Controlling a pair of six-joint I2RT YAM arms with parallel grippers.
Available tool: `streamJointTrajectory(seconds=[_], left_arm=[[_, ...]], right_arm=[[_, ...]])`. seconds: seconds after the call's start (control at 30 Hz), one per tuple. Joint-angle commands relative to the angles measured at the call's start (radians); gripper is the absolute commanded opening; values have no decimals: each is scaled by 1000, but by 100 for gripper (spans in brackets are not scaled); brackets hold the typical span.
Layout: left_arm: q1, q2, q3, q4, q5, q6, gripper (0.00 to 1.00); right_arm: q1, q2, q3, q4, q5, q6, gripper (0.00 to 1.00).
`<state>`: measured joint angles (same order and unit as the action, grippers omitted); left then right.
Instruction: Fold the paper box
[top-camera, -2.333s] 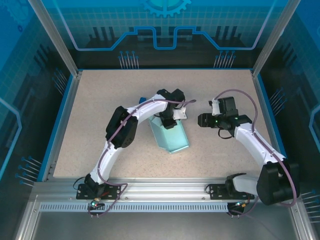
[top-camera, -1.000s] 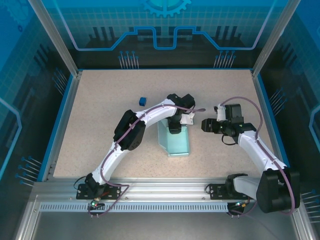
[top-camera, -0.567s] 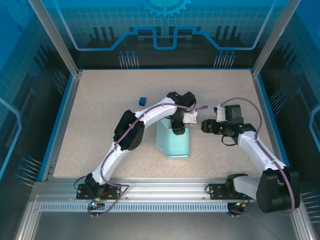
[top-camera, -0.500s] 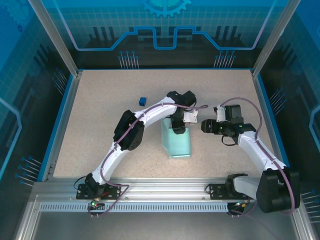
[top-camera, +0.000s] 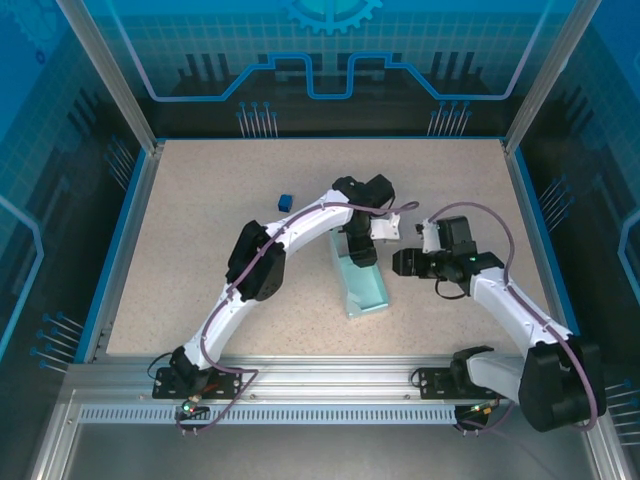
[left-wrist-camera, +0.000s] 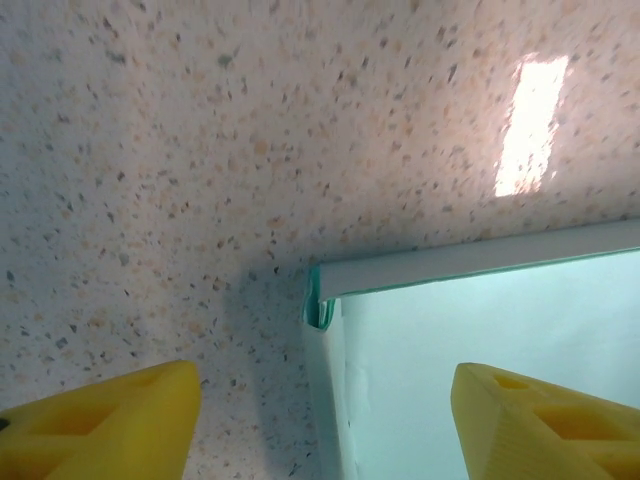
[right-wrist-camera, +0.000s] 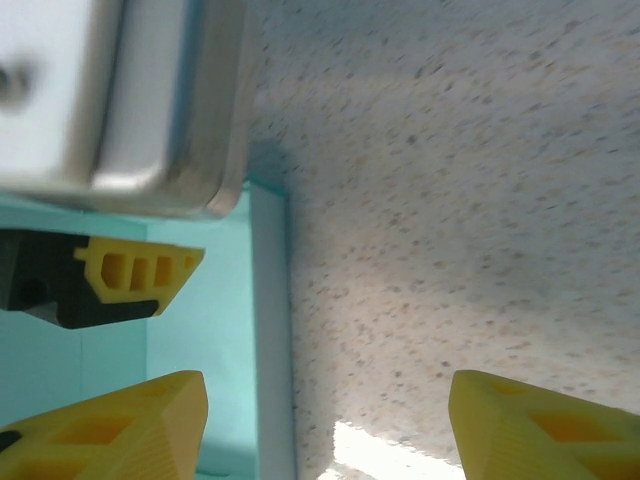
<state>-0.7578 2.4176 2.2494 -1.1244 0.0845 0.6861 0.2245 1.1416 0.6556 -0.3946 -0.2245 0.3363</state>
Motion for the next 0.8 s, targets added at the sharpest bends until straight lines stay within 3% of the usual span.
streamJointTrajectory(seconds=[0.0,0.3,0.53,0.77], left_arm=[[26,-108,42,49,68,-59,70],[150,-258,17,152,171,-269,70],[202,-458,-207,351,156,-426,70],[242,-654,-466,483,94,-541,71]], right_arm=[[71,64,-7,34,33,52,66],[142,206,45,134,97,64,64],[226,462,218,101,180,40,60],[223,617,366,64,238,26,52]])
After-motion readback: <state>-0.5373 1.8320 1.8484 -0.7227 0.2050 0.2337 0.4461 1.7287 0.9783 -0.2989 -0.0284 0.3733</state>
